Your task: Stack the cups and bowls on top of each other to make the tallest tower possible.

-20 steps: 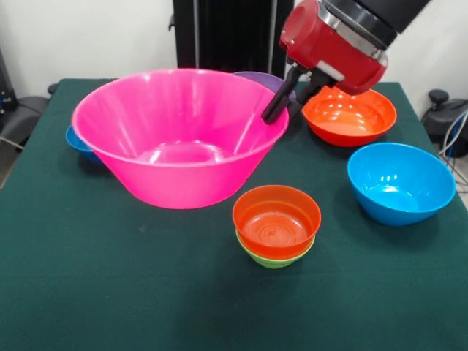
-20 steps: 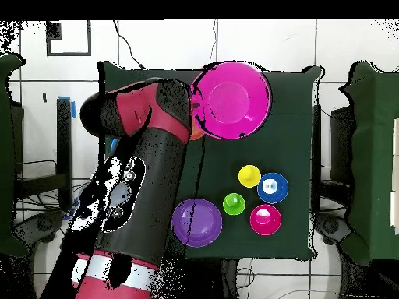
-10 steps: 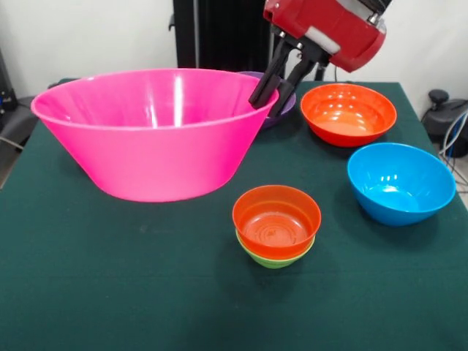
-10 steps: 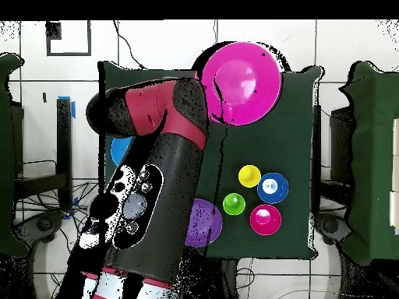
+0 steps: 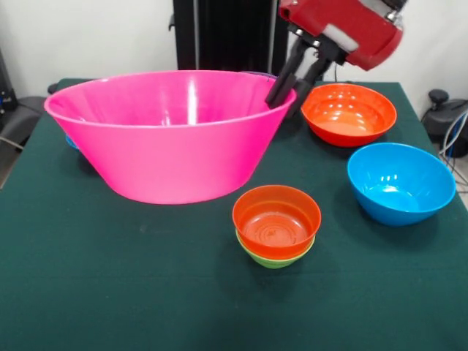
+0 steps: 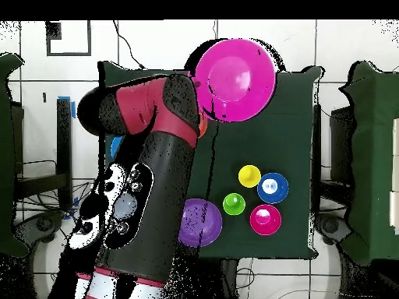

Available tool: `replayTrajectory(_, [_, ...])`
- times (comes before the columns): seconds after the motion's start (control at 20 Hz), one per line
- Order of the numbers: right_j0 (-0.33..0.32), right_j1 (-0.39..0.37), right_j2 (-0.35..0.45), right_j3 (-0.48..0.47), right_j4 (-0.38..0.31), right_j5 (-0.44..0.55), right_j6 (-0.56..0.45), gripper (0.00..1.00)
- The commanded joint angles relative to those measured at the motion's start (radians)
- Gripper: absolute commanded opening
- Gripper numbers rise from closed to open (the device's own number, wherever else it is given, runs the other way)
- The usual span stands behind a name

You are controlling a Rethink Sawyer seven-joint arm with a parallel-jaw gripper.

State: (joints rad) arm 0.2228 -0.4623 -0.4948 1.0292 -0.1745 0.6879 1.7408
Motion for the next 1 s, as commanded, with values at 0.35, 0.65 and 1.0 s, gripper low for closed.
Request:
replayTrajectory(0.35, [0.120,0.176,0.029,-0.205,-0.011,0.289,0.108,0.00])
replayTrajectory(0.65, [0.146,0.268,0.007,-0.355,0.013,0.410,0.152,0.00])
replayTrajectory(1.0, [0.142,0.354,-0.020,-0.505,0.047,0.523,0.154,0.00])
